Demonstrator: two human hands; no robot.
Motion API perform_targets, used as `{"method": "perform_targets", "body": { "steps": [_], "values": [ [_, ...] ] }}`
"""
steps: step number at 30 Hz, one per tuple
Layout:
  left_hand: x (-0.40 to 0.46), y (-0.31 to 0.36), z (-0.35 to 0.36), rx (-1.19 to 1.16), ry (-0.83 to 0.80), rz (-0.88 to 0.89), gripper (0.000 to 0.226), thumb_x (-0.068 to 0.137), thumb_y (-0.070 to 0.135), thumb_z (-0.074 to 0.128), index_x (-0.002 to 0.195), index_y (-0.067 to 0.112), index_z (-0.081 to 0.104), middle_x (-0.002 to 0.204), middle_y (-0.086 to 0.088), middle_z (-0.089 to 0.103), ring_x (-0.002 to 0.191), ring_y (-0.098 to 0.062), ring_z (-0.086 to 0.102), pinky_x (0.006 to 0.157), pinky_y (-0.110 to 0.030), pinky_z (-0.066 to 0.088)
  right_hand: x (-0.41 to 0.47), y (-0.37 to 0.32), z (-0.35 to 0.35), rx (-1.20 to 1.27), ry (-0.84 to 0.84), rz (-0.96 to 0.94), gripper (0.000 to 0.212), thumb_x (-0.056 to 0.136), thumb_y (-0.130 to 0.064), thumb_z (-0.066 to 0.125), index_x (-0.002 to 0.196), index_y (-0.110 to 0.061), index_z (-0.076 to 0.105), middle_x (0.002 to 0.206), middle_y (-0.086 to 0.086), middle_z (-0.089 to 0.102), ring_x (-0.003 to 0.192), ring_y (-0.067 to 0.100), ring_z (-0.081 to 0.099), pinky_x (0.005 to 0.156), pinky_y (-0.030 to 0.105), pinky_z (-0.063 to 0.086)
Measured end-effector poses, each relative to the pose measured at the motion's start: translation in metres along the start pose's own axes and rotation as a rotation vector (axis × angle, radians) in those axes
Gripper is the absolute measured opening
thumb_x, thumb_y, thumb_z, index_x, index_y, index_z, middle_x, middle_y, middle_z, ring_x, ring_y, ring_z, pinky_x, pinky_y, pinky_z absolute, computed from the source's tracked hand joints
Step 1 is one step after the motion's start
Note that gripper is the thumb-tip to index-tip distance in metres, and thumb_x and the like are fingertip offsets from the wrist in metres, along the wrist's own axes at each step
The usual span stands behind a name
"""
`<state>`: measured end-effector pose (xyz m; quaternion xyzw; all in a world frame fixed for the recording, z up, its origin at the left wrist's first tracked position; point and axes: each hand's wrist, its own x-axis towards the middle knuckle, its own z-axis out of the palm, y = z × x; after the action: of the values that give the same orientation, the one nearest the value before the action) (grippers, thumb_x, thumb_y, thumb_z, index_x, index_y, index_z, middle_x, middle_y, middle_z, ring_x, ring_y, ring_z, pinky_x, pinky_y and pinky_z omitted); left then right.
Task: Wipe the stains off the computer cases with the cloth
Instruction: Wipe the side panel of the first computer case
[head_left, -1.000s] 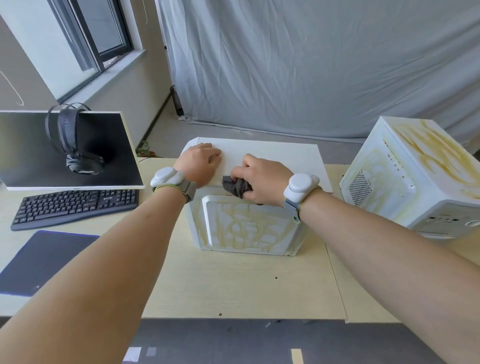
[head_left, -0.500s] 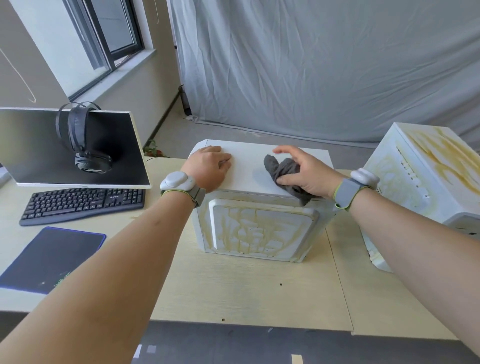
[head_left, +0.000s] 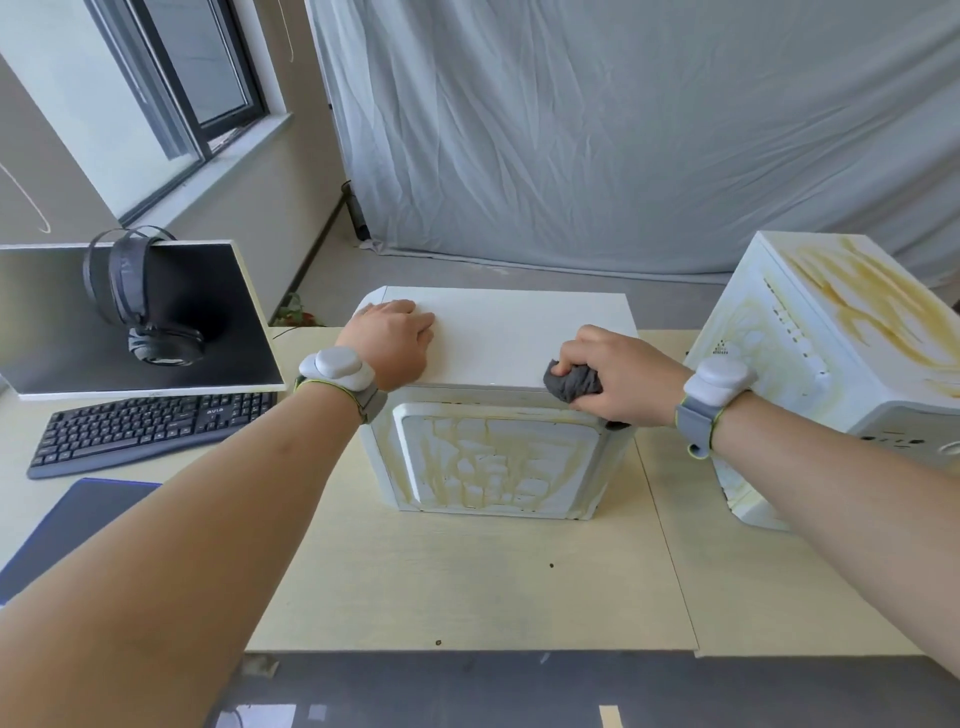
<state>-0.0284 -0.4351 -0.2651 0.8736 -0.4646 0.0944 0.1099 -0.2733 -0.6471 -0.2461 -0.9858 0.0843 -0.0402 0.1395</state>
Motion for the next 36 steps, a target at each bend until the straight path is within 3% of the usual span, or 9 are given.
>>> {"method": "perform_targets", "body": {
  "steps": [3, 5, 8, 10, 16, 22, 27, 32, 36],
  "values": [
    [0.006, 0.019, -0.007, 0.204, -0.105, -0.007, 0.03, 0.089, 0.021, 0.045, 0.112, 0.017, 0.063, 0.123, -0.004, 0.057, 0.134, -0.026, 0.042, 0.116, -0.046, 0.026, -0.011, 0.009, -0.012, 0.087, -0.032, 0.065, 0.026, 0.08, -0.02, 0.075, 0.095, -0.037, 0.062, 0.093, -0.011, 0.051, 0.082, 0.018, 0.054, 0.072, 0.028, 0.04],
    [0.011, 0.042, -0.011, 0.26, -0.104, 0.01, 0.042, 0.084, 0.017, 0.05, 0.125, 0.01, 0.057, 0.14, -0.011, 0.049, 0.143, -0.029, 0.032, 0.12, -0.051, 0.021, -0.011, 0.008, -0.029, 0.103, -0.09, 0.115, 0.025, 0.079, -0.018, 0.074, 0.09, -0.036, 0.062, 0.088, -0.012, 0.057, 0.079, 0.018, 0.057, 0.065, 0.023, 0.043],
    [0.017, 0.073, -0.008, 0.058, -0.107, 0.033, 0.05, 0.088, 0.012, 0.05, 0.138, 0.014, 0.048, 0.147, -0.006, 0.047, 0.146, -0.026, 0.03, 0.121, -0.048, 0.021, -0.005, 0.003, -0.046, 0.051, -0.201, 0.176, 0.023, 0.078, -0.014, 0.071, 0.096, -0.027, 0.068, 0.077, -0.009, 0.057, 0.06, 0.012, 0.055, 0.036, 0.015, 0.038],
    [0.015, 0.083, 0.002, -0.009, -0.112, 0.058, 0.044, 0.098, 0.017, 0.045, 0.142, 0.021, 0.046, 0.147, 0.0, 0.048, 0.149, -0.024, 0.026, 0.121, -0.048, 0.02, -0.005, 0.004, -0.05, -0.041, -0.257, 0.157, 0.027, 0.078, -0.011, 0.068, 0.1, -0.027, 0.065, 0.079, -0.009, 0.056, 0.058, 0.008, 0.053, 0.032, 0.013, 0.034],
    [0.004, 0.08, 0.017, -0.14, -0.058, -0.023, 0.04, 0.104, 0.026, 0.037, 0.142, 0.027, 0.051, 0.152, 0.004, 0.046, 0.149, -0.023, 0.028, 0.123, -0.048, 0.015, -0.011, 0.035, -0.064, -0.011, -0.359, 0.259, 0.039, 0.064, -0.015, 0.068, 0.09, -0.043, 0.059, 0.096, 0.001, 0.062, 0.071, 0.032, 0.068, 0.05, 0.052, 0.059],
    [0.007, 0.081, 0.019, -0.171, -0.027, -0.036, 0.036, 0.101, 0.024, 0.042, 0.132, 0.028, 0.059, 0.146, 0.006, 0.051, 0.138, -0.021, 0.041, 0.115, -0.041, 0.025, -0.01, 0.021, -0.039, -0.303, -0.241, 0.058, 0.028, 0.073, -0.025, 0.07, 0.09, -0.027, 0.048, 0.093, -0.006, 0.057, 0.08, 0.024, 0.057, 0.062, 0.036, 0.048],
    [0.006, 0.08, 0.017, -0.163, -0.003, -0.012, 0.033, 0.101, 0.023, 0.043, 0.128, 0.026, 0.062, 0.14, 0.006, 0.055, 0.131, -0.024, 0.046, 0.112, -0.042, 0.03, -0.014, 0.011, -0.009, -0.357, -0.041, -0.063, 0.036, 0.081, -0.035, 0.071, 0.091, -0.024, 0.039, 0.094, -0.004, 0.05, 0.078, 0.026, 0.05, 0.062, 0.036, 0.041],
    [0.001, 0.083, 0.011, -0.137, -0.014, -0.017, 0.035, 0.105, 0.024, 0.04, 0.133, 0.022, 0.06, 0.14, 0.001, 0.055, 0.134, -0.024, 0.043, 0.113, -0.041, 0.025, -0.017, 0.031, -0.031, -0.267, -0.231, -0.098, 0.041, 0.077, -0.011, 0.063, 0.107, -0.029, 0.041, 0.104, -0.007, 0.05, 0.085, 0.025, 0.054, 0.07, 0.042, 0.05],
    [0.003, 0.083, 0.016, -0.135, 0.006, -0.016, 0.035, 0.104, 0.023, 0.041, 0.133, 0.024, 0.061, 0.142, 0.002, 0.055, 0.134, -0.024, 0.044, 0.113, -0.04, 0.027, -0.014, 0.026, -0.032, -0.485, -0.266, -0.064, 0.044, 0.075, -0.009, 0.064, 0.103, -0.025, 0.034, 0.101, -0.004, 0.049, 0.083, 0.026, 0.055, 0.07, 0.043, 0.052]
  ]
}}
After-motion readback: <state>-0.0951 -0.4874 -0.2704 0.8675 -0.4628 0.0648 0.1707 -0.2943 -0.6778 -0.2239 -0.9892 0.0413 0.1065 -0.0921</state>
